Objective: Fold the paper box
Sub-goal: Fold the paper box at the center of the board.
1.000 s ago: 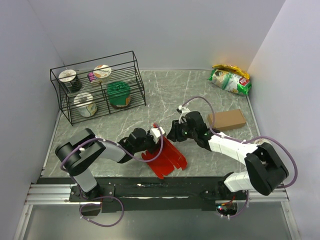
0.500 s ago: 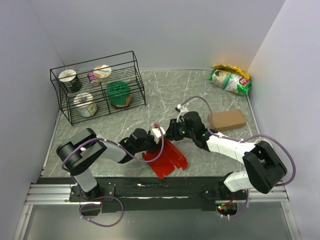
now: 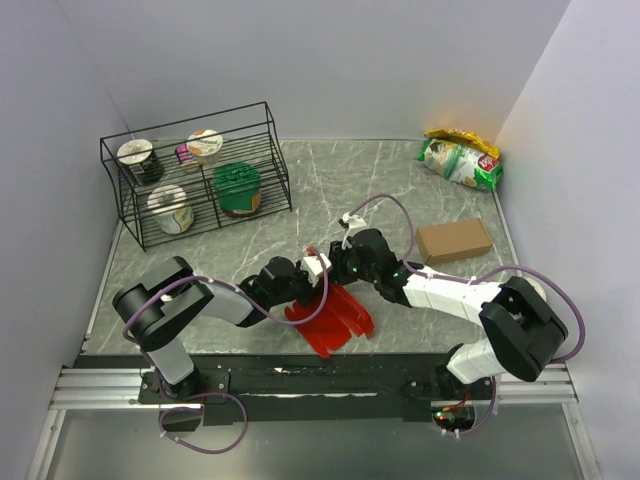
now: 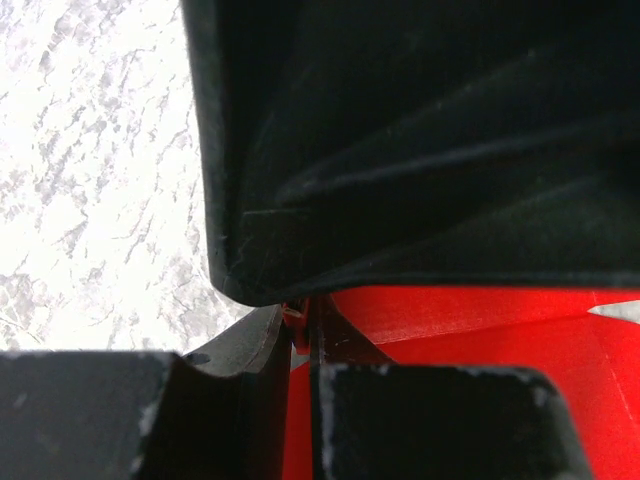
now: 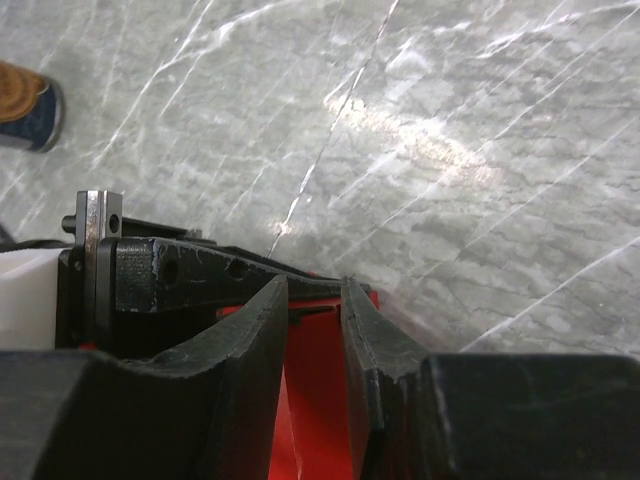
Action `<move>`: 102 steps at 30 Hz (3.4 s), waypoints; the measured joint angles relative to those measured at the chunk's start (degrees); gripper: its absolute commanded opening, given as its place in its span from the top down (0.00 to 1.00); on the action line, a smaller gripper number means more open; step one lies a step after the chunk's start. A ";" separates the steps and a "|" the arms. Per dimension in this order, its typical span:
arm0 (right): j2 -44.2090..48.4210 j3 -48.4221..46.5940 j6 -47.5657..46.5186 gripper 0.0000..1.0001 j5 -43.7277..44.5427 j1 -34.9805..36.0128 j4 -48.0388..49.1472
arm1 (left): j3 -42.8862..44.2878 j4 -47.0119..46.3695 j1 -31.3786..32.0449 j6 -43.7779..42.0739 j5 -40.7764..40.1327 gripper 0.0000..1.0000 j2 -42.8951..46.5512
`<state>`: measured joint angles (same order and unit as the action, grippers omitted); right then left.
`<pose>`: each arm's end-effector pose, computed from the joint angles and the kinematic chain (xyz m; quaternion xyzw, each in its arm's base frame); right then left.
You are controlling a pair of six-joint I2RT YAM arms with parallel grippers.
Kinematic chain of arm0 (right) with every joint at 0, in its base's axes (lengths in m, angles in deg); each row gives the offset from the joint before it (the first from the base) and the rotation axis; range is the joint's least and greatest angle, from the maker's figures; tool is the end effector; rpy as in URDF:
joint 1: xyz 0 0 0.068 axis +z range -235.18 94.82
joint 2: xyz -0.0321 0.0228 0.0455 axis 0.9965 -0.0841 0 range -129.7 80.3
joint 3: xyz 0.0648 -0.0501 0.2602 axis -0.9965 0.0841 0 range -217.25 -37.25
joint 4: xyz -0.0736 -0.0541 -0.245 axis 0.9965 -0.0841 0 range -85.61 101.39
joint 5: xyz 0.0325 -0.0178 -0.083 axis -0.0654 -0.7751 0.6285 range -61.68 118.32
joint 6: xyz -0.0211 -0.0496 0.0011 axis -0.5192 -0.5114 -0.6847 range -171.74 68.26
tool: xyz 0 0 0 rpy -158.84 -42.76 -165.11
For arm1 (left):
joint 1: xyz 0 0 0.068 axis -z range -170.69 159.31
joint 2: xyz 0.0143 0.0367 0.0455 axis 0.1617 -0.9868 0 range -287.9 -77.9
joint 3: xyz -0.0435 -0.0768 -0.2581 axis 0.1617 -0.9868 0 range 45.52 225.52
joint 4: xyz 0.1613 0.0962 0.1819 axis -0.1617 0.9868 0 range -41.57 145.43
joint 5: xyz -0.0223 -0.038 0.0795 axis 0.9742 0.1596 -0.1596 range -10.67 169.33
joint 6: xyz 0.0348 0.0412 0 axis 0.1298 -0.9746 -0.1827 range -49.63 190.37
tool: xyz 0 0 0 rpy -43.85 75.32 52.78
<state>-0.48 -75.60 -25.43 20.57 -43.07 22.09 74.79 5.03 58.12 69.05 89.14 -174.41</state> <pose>0.2134 0.1993 0.1956 -0.1524 0.8587 0.3218 0.3686 0.1931 -0.2296 0.1290 0.3959 0.7364 -0.2846 0.4690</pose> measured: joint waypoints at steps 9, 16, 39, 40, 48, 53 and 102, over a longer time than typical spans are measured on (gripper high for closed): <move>-0.61 0.00 -0.15 0.59 4.31 1.73 1.01 | 0.00 -0.28 0.09 2.10 -1.51 0.99 -0.13; 1.01 0.92 -0.37 0.37 1.11 -0.85 -0.87 | -0.20 -0.70 0.59 2.45 -2.67 0.99 -0.13; 9.40 6.91 -5.11 0.67 -5.42 -3.02 -9.03 | -0.15 -1.62 1.66 3.54 -8.61 0.99 -0.52; 9.40 6.91 -5.18 0.67 -4.74 -2.62 -8.96 | -0.15 -1.62 1.90 3.91 -9.53 0.99 -0.52; 9.42 6.69 -5.84 0.68 3.74 2.62 -8.55 | 0.17 -1.07 5.18 7.56 -19.85 0.99 -0.61; 9.42 6.62 -5.81 0.69 6.40 3.56 -8.35 | 1.16 0.35 6.73 10.54 -25.14 0.99 -0.85; 9.31 4.48 -10.01 0.69 12.83 4.39 -14.56 | -6.97 6.60 1.42 23.02 -27.80 0.07 18.62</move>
<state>8.83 -71.12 -35.44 33.40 -38.68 7.53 67.82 11.63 59.54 92.07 61.33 -155.79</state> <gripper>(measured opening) 0.354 0.919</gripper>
